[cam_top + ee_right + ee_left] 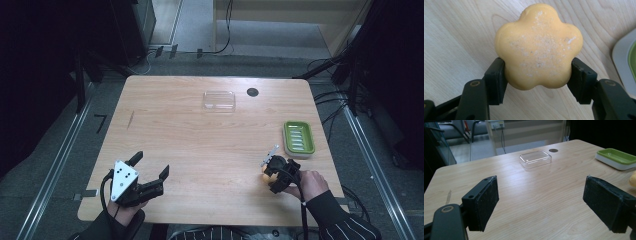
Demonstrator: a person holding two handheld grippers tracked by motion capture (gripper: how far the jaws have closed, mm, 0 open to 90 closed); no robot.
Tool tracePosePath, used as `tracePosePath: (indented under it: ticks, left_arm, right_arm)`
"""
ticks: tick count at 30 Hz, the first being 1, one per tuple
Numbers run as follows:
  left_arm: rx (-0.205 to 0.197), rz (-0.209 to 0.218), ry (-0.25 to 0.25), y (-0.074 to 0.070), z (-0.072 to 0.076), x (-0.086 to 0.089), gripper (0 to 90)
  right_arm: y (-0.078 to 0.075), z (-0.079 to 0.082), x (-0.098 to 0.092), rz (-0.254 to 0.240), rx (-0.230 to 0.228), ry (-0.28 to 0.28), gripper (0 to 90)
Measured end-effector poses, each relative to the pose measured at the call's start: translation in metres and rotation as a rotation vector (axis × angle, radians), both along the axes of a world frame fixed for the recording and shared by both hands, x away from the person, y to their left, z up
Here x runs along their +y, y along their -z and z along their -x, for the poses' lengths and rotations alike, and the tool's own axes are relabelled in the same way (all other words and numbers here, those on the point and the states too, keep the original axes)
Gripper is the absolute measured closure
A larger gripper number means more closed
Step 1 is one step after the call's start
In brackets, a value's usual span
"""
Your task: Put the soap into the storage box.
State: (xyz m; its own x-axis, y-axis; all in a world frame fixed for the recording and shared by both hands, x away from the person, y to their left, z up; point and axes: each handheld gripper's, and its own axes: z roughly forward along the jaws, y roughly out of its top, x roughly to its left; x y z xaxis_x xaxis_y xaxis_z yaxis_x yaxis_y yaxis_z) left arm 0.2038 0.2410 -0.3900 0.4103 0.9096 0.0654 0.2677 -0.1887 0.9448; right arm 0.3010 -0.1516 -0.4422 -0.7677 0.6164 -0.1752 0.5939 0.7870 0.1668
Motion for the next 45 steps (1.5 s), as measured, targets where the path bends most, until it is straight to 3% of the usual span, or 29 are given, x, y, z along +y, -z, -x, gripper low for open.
tracePosePath:
  ticks: [13,45]
  left_arm:
    - [0.000,0.000,0.000,0.000,0.000,0.000,13.7]
    - [-0.001,-0.001,0.002,0.000,0.000,-0.001,13.7]
  right_arm:
    - [-0.005,-0.008,-0.020,-0.001,-0.022,0.093,40.0]
    - [-0.018,-0.030,-0.039,-0.017,-0.069,0.172,40.0]
